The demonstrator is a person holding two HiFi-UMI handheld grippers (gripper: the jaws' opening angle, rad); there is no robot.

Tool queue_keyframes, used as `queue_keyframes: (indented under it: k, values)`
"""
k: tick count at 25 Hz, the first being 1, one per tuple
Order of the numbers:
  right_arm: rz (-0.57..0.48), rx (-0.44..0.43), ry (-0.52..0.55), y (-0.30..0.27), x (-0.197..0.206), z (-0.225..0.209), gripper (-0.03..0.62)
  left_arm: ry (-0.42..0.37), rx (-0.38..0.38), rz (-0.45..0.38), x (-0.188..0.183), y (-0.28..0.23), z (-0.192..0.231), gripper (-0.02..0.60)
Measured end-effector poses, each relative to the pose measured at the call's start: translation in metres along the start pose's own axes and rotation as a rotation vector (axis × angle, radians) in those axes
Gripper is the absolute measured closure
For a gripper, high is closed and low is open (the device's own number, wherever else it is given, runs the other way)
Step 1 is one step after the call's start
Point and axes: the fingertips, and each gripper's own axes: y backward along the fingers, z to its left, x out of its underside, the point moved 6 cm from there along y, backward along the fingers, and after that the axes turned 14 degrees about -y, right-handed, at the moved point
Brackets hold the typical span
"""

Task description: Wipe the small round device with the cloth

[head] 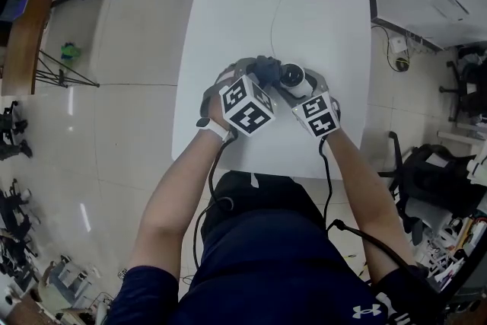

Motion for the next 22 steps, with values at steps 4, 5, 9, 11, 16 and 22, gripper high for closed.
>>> queue_keyframes:
  k: [4, 5, 9, 11, 16, 22]
  values:
    - [0.007, 0.006, -0.028, -0.004, 0.001, 0.003, 0.273, 0.046, 0.038, 0.066, 0.026, -0.005, -0.008, 0.436]
    - [0.008, 0.009, -0.035, -0.005, 0.001, 0.003, 0.273, 0.048, 0.045, 0.089, 0.033, -0.006, -0.009, 0.436]
    - [-0.006, 0.039, -0.088, 0.005, 0.012, -0.001, 0.220, -0.010, 0.048, 0.154, 0.058, 0.004, -0.006, 0.434]
    - [-0.017, 0.058, -0.156, 0.020, 0.024, -0.006, 0.220, -0.085, 0.041, 0.191, 0.071, 0.010, -0.003, 0.434]
    - [-0.104, 0.101, -0.381, 0.084, 0.048, -0.005, 0.256, -0.111, 0.032, 0.161, 0.091, 0.040, -0.010, 0.434]
    - [-0.332, 0.126, -0.633, 0.173, 0.036, 0.007, 0.526, 0.191, 0.021, -0.037, 0.112, 0.117, -0.044, 0.434]
